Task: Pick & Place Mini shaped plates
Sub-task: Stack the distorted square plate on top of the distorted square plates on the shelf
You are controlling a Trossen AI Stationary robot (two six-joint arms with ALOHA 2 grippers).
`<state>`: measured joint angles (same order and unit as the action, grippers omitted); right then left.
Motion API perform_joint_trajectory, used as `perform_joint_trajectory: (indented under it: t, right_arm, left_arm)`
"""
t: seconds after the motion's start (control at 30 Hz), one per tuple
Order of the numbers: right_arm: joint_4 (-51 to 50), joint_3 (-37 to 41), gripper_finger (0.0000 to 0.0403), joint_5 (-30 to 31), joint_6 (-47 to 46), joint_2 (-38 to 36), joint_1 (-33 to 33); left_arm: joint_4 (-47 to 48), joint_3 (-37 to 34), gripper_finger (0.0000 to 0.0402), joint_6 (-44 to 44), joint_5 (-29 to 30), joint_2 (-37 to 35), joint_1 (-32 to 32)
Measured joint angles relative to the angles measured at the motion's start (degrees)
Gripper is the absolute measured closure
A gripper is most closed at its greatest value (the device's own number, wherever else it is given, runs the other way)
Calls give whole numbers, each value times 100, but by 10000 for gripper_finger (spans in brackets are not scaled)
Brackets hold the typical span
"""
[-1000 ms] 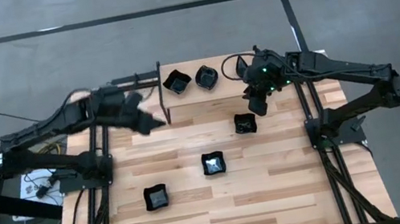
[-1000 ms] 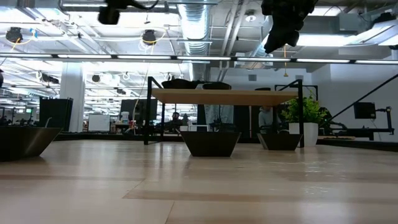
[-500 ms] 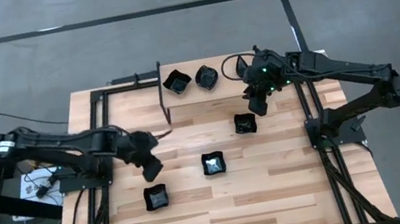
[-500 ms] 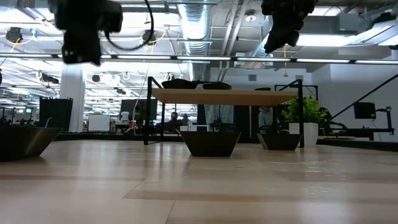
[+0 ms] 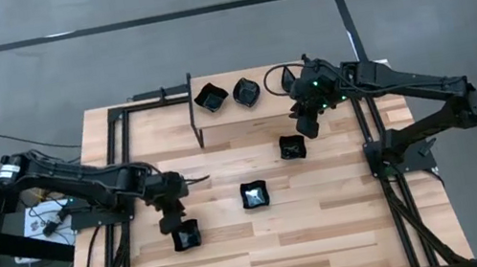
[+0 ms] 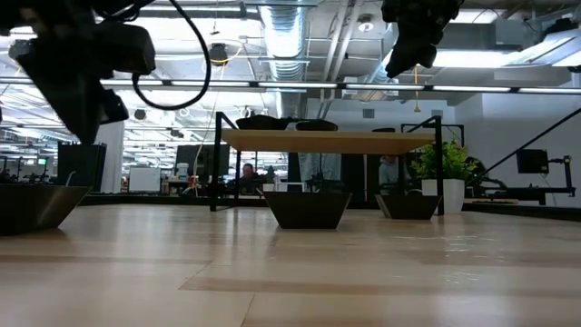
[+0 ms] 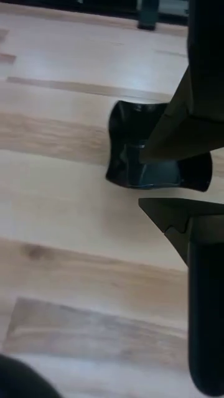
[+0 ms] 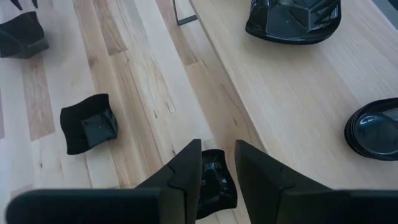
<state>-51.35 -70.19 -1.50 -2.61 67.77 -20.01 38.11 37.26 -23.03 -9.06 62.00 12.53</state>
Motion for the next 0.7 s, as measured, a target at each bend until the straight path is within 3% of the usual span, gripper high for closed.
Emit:
perform_joint_trajectory:
  t: [0.3,0.7]
  right_arm:
    - [2,0,310,0,-184,0,0]
    - [0,0,310,0,-195,0,0]
  left_arm:
    - [-402,-282,301,14,-2,133,223]
    - [-861,-282,301,9,-260,998,525]
